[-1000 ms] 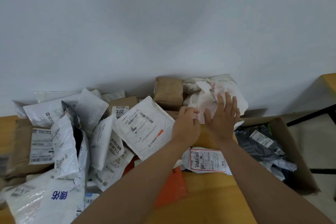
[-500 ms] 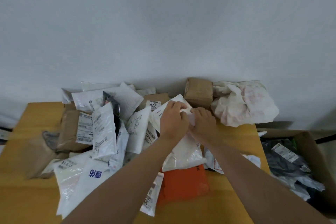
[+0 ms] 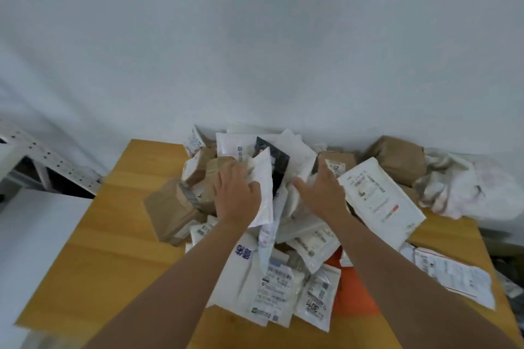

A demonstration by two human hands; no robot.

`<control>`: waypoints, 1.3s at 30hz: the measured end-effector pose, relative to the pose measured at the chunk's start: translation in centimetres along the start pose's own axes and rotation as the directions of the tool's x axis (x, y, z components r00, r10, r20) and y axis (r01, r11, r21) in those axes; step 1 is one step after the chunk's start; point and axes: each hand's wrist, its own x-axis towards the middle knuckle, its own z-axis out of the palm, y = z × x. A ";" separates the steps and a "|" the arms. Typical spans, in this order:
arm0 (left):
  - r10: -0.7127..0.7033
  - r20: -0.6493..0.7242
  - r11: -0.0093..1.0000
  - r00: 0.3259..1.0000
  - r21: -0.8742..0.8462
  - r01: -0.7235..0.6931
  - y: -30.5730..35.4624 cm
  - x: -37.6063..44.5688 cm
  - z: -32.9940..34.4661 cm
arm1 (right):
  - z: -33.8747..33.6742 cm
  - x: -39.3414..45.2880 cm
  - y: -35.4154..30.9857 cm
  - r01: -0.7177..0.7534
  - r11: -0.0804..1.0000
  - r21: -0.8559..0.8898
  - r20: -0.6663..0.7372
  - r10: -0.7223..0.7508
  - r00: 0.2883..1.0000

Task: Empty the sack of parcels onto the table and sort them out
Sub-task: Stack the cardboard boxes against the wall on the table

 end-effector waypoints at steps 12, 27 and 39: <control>-0.312 0.406 0.950 0.859 0.109 0.294 -18.7 1.1 -4.8 | 10.6 -6.5 -9.9 -0.006 0.981 0.194 0.122 -0.018 0.992; 0.163 0.057 0.983 0.985 -0.099 -0.157 -15.3 -3.5 -2.8 | 20.4 -13.0 -6.2 0.127 0.969 -0.213 0.130 -0.101 0.986; 0.078 0.433 0.798 0.898 -0.567 0.205 -15.3 -11.8 -0.3 | 19.5 -20.1 1.0 0.220 0.967 0.131 -0.078 -0.211 0.974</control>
